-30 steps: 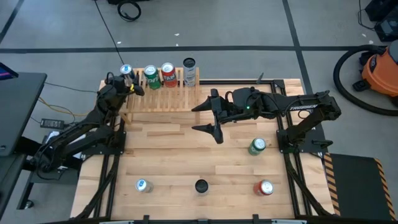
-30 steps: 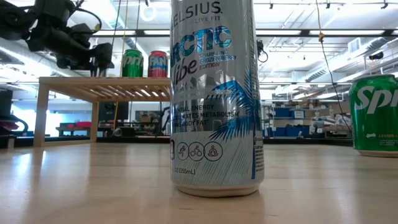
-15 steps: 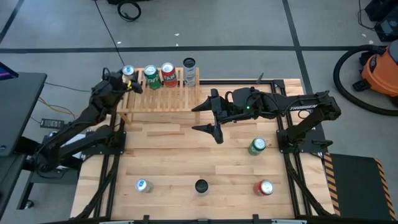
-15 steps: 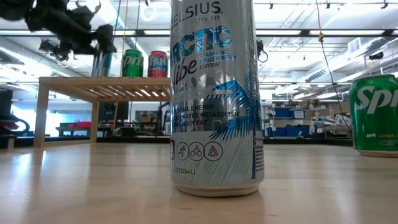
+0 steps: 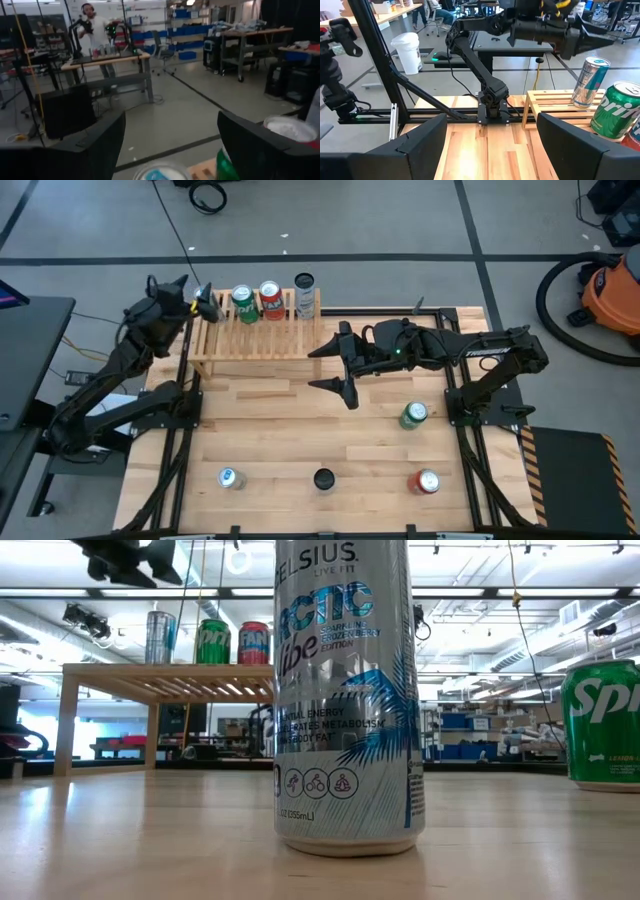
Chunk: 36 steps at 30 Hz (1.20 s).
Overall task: Place canned beverage on shelf
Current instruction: Put the top blue soda can on the shelf
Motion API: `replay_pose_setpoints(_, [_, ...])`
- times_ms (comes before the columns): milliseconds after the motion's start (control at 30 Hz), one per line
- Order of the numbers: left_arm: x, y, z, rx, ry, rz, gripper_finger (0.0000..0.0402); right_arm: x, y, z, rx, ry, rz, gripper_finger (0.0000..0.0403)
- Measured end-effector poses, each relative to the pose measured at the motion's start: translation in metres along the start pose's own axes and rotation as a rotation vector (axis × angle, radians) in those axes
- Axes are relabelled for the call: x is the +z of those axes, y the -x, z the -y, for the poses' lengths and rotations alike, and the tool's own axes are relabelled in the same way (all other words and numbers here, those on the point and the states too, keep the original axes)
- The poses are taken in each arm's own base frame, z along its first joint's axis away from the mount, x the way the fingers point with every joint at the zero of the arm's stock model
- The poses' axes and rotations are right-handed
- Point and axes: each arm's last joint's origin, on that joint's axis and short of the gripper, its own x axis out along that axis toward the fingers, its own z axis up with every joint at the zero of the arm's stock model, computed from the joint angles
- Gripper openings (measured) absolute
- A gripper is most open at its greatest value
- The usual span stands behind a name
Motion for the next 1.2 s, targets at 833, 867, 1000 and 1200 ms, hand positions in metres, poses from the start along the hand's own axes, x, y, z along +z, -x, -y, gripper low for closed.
replay_pose_setpoints(833, [0.035,0.025,0.006,-0.436,-0.221,-0.092,0.0319,-0.026,0.012,0.01,-0.282,0.057,-0.286,0.0318])
replay_pose_setpoints(867, [0.033,0.021,0.006,-0.396,-0.235,-0.12,0.0319,-0.027,0.012,0.01,-0.285,0.061,-0.297,0.0318])
replay_pose_setpoints(1000, [0.026,0.009,0.004,-0.303,-0.26,-0.203,0.0319,-0.034,0.011,0.013,-0.291,0.071,-0.332,0.0318])
replay_pose_setpoints(1200, [0.036,-0.007,0.006,-0.275,-0.291,-0.329,0.0319,-0.048,0.008,0.014,-0.269,0.096,-0.4,0.0318])
